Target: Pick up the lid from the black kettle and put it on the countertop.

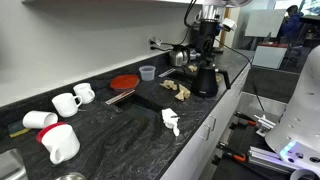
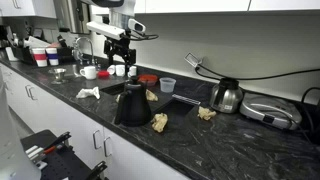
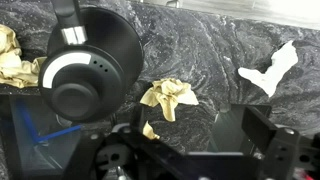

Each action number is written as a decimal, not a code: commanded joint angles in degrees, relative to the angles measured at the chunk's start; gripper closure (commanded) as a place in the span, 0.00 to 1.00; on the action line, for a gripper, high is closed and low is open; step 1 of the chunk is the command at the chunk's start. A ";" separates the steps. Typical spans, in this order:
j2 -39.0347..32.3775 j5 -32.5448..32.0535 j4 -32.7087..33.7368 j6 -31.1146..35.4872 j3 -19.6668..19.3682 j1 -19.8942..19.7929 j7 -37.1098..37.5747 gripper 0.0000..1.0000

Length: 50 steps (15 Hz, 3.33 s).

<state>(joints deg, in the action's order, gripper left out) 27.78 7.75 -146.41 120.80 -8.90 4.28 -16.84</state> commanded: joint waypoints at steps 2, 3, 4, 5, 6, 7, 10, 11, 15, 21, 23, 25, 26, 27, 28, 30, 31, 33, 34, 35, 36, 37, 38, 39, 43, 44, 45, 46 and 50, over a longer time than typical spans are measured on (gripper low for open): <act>-0.07 0.47 0.10 -0.18 0.90 -0.95 -0.36 0.00; -0.07 0.47 0.10 -0.18 0.90 -0.95 -0.36 0.00; -0.07 0.47 0.10 -0.18 0.90 -0.95 -0.36 0.00; -0.07 0.47 0.10 -0.18 0.90 -0.95 -0.36 0.00; -0.07 0.47 0.10 -0.18 0.90 -0.95 -0.36 0.00; -0.07 0.47 0.10 -0.18 0.90 -0.95 -0.36 0.00; -0.07 0.47 0.10 -0.18 0.90 -0.95 -0.36 0.00; -0.07 0.47 0.10 -0.18 0.90 -0.95 -0.36 0.00; -0.07 0.47 0.10 -0.18 0.90 -0.95 -0.36 0.00; 0.12 -0.52 1.39 -0.04 1.05 -1.11 -1.05 0.00; 0.72 -1.88 1.98 0.08 1.34 -1.32 -1.30 0.00; 1.22 -3.93 2.46 -0.47 1.67 -1.79 -1.05 0.00; 1.46 -5.29 2.38 -0.45 1.76 -2.07 -1.08 0.00; 1.92 -7.86 1.99 0.07 2.13 -2.78 -0.94 0.00; 2.39 -9.85 1.79 0.19 2.18 -3.23 -0.86 0.00; 3.13 -13.21 1.46 0.52 2.20 -4.34 0.25 0.00; 3.42 -14.12 1.21 0.58 2.10 -4.95 1.11 0.00; 4.13 -14.93 0.82 0.24 1.82 -5.99 2.50 0.00; 4.50 -15.10 0.56 -0.03 1.77 -6.48 3.21 0.00; 4.96 -14.99 0.13 -0.33 1.72 -6.92 4.07 0.00; 5.25 -14.61 -0.36 -0.24 1.60 -7.27 4.91 0.00; 5.42 -13.68 -0.91 0.10 1.24 -7.46 5.75 0.00; 5.56 -12.89 -1.35 0.27 0.95 -7.60 6.56 0.00; 5.65 -12.25 -1.77 0.21 0.76 -7.71 7.30 0.00; 5.69 -10.85 -3.62 1.93 0.50 -7.97 9.69 0.00; 5.58 -10.25 -3.85 2.36 0.44 -7.89 9.92 0.00; 5.30 -9.58 -4.01 2.86 0.35 -7.78 9.95 0.00; 4.98 -9.03 -4.09 3.12 0.32 -7.77 10.05 0.00; 2.89 -9.88 -4.89 7.80 0.64 -8.70 10.68 0.00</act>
<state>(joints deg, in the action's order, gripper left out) 32.20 -2.26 -150.77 124.64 -8.71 -3.07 -6.68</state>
